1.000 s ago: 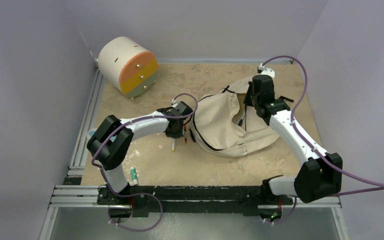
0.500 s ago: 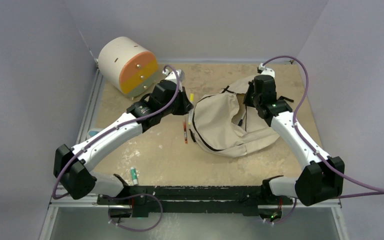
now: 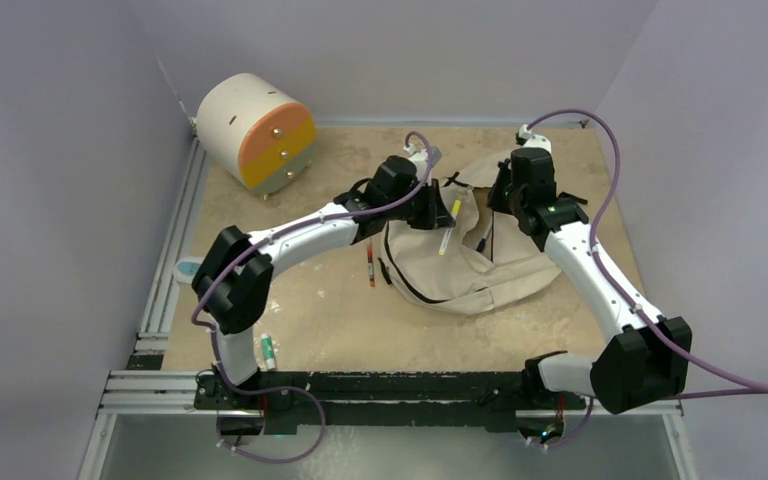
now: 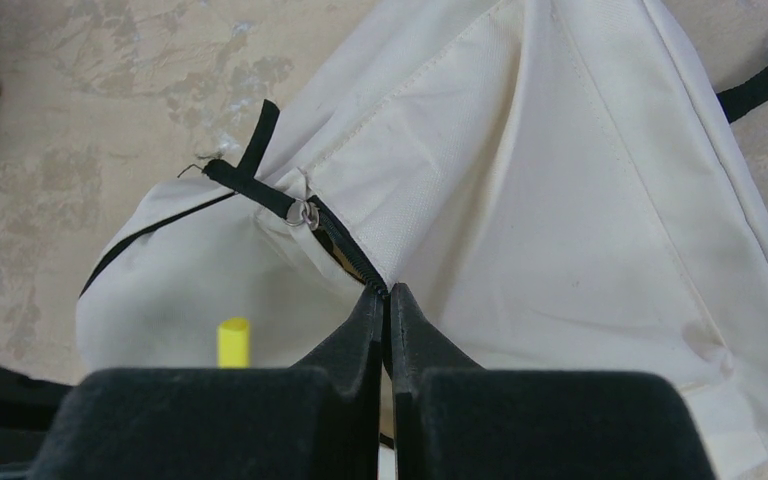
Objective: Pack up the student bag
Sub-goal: Place the stationery in the student bag.
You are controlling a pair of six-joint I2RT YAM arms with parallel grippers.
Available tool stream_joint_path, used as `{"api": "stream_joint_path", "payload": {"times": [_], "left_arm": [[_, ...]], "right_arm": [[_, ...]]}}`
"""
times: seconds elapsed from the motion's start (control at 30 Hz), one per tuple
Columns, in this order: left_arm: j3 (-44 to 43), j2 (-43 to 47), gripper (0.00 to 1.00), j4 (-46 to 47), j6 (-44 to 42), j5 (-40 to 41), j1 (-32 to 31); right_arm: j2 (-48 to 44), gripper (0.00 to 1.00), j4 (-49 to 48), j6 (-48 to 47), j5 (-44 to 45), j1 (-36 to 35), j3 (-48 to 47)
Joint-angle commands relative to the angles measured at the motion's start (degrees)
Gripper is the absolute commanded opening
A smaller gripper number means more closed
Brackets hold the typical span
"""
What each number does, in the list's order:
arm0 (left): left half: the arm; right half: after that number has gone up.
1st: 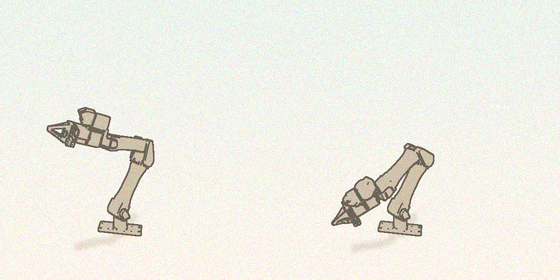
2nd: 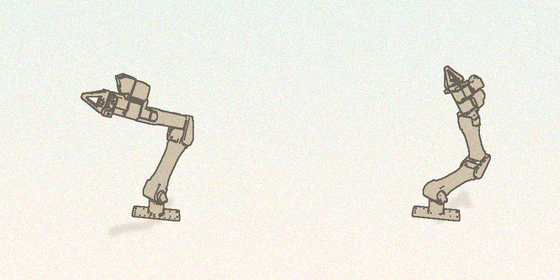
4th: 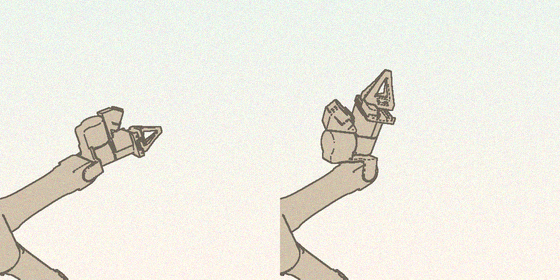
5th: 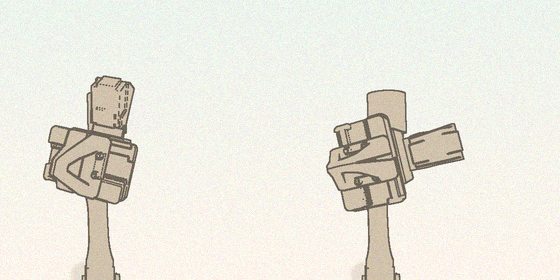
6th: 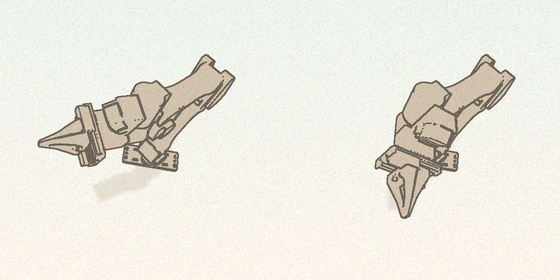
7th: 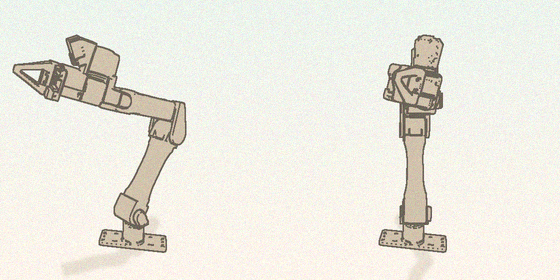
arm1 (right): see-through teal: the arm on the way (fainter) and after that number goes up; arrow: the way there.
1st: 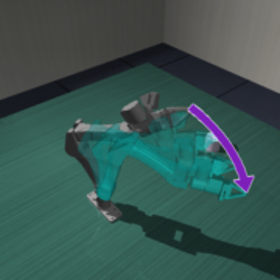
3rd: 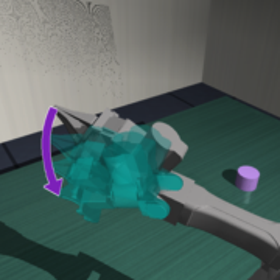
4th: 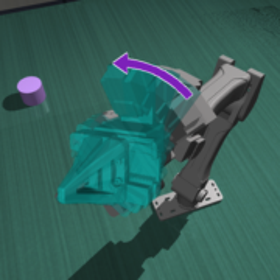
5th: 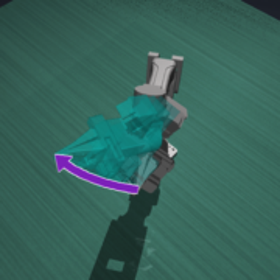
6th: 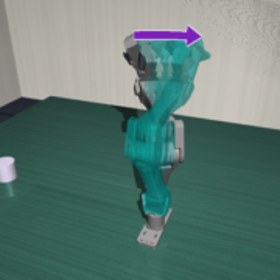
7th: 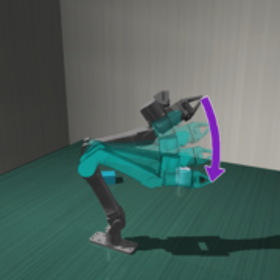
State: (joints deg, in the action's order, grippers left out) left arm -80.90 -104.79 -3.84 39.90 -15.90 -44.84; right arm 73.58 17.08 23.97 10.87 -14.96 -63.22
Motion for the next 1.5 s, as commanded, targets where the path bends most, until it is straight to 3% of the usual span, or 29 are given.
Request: {"api": "stream_joint_path", "payload": {"times": [0.0,0.3,0.53,0.8,0.83,0.93,1.07,1.3,1.47], "left_arm": [[-5.8,-3.1,0.0,8.5,2.6,-5.7,-0.8],[-12.0,-10.0,0.0,9.3,6.1,-8.1,-1.9],[-18.5,-15.5,0.0,6.3,8.4,-4.5,-2.7],[-24.2,-21.1,0.0,9.1,11.6,-3.3,-3.0],[-24.8,-21.7,0.01,9.4,11.6,-3.7,-3.0],[-25.0,-21.5,0.3,9.8,11.1,-3.4,-3.2],[-22.3,-19.4,0.46,10.2,9.4,-2.3,-3.2],[-16.1,-12.7,0.49,9.5,6.3,-2.8,-3.1],[-6.7,-2.7,0.49,9.3,3.5,0.4,-2.8]], "right_arm": [[-2.8,0.0,-1.7,0.6,0.0,0.2,-3.6],[-3.0,0.0,-1.2,0.5,-0.1,0.2,-4.1],[-3.5,0.0,-1.2,0.9,-0.9,0.2,-3.9],[-4.0,0.0,-2.0,1.4,-1.1,0.2,-2.8],[-4.1,0.0,-1.7,1.4,-1.6,0.2,-2.7],[-4.4,0.0,-1.6,1.3,-1.5,0.1,-2.5],[-4.4,0.0,-1.7,1.1,-1.2,0.1,-2.2],[-4.6,0.0,-2.1,1.3,-1.2,0.2,-1.5],[-4.6,0.0,-2.4,1.2,-0.2,0.1,-1.1]]}}
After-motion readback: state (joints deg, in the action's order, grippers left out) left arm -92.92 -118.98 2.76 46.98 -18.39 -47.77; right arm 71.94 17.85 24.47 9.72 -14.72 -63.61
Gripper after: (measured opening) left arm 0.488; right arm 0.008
